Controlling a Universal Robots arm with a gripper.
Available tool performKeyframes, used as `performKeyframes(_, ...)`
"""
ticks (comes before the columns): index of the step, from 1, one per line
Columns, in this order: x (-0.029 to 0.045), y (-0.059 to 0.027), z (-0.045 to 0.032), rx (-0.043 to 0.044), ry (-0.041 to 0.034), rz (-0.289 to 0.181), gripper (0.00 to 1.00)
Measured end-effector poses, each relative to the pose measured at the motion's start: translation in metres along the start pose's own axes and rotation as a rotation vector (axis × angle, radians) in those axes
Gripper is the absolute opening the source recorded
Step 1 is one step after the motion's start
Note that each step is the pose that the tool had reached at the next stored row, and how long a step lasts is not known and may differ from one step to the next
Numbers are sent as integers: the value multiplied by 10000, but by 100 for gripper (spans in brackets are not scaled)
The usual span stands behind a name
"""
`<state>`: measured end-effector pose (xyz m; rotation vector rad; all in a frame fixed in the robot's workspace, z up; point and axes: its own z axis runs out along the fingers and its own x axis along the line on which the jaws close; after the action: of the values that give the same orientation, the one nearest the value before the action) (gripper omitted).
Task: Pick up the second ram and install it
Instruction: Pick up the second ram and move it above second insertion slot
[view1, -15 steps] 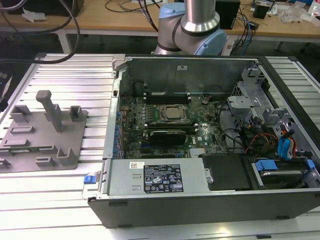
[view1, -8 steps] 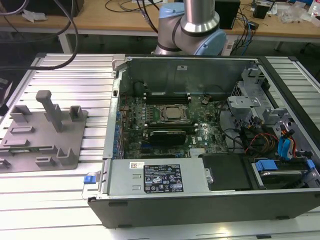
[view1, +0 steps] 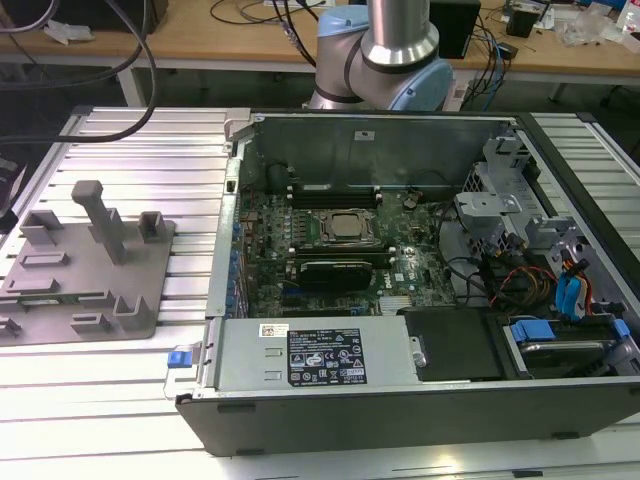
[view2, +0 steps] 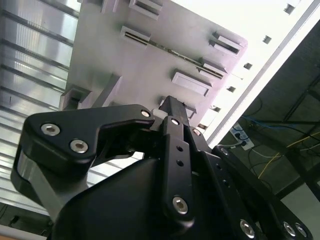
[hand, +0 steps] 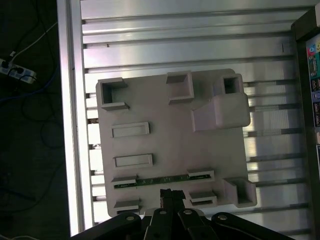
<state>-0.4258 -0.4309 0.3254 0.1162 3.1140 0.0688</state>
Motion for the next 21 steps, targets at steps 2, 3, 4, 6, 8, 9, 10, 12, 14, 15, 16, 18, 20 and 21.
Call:
performKeyframes(2,0,0,0,0,1,0,8)
performKeyframes(3,0,0,1,0,0,0,8)
performKeyframes(4,0,0,1,0,0,0,8)
performKeyframes(6,-1,0,2,-1,-1,-8,8)
performKeyframes(8,0,0,1,-5,11,-229,8)
performKeyframes(9,0,0,2,-11,21,-463,8)
performKeyframes(10,-1,0,2,-21,39,-886,8)
performKeyframes(12,-1,0,2,-27,53,-1187,8)
performKeyframes(14,0,0,4,-47,92,-2048,8)
performKeyframes(15,0,0,5,-59,118,-2615,8)
performKeyframes(16,0,0,5,-62,126,-2794,8)
performKeyframes(18,0,0,6,-70,151,-3365,8)
performKeyframes(20,0,0,6,-75,168,-3725,8)
performKeyframes(21,-1,0,6,-79,180,-3985,8)
